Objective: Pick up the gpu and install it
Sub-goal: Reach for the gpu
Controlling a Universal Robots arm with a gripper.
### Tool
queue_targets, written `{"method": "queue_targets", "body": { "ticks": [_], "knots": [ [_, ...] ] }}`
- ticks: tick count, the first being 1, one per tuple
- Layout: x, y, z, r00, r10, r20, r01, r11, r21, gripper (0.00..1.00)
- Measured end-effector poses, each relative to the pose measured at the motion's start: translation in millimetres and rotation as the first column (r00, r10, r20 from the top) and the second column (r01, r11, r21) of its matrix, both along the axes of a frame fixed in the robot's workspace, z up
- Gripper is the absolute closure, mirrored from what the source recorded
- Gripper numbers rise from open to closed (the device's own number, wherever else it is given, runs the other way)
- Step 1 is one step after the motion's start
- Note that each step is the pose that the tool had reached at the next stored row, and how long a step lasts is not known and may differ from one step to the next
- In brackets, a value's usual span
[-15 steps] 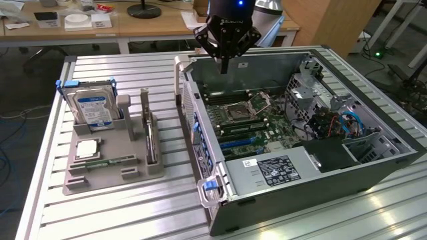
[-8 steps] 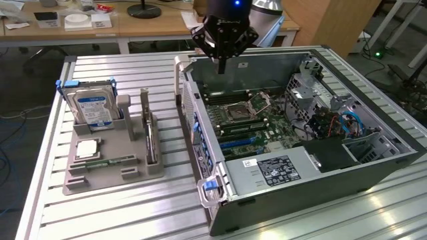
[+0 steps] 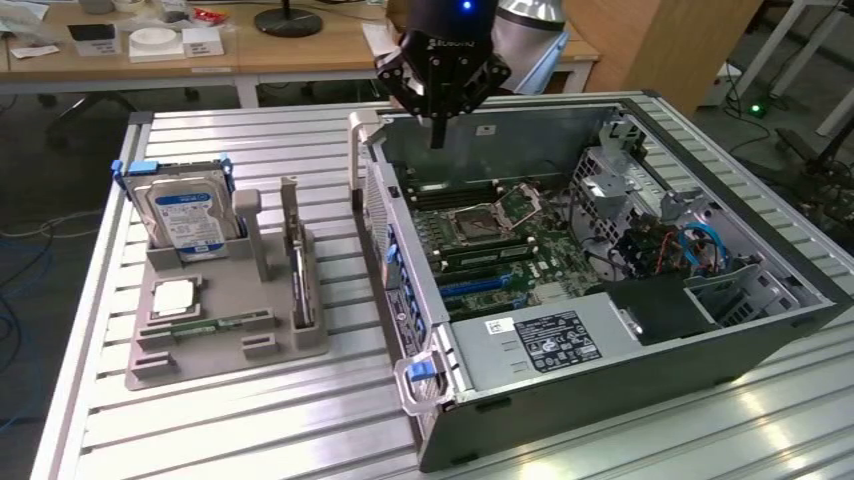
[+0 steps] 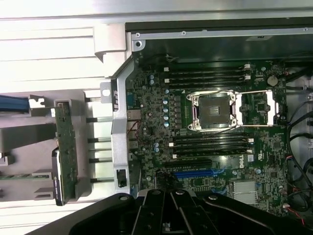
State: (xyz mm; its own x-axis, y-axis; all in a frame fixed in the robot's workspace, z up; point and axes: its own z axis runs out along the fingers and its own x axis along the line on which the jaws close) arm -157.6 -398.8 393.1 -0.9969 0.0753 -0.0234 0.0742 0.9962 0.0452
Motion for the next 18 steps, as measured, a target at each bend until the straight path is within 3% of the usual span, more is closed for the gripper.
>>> {"method": "queue_targets", "body": {
  "ticks": [18],
  "knots": [
    [-14.7, 0.0, 0.0, 1.0000, 0.000, -0.0001, 0.000, 1.0000, 0.0000, 0.89]
  ]
}}
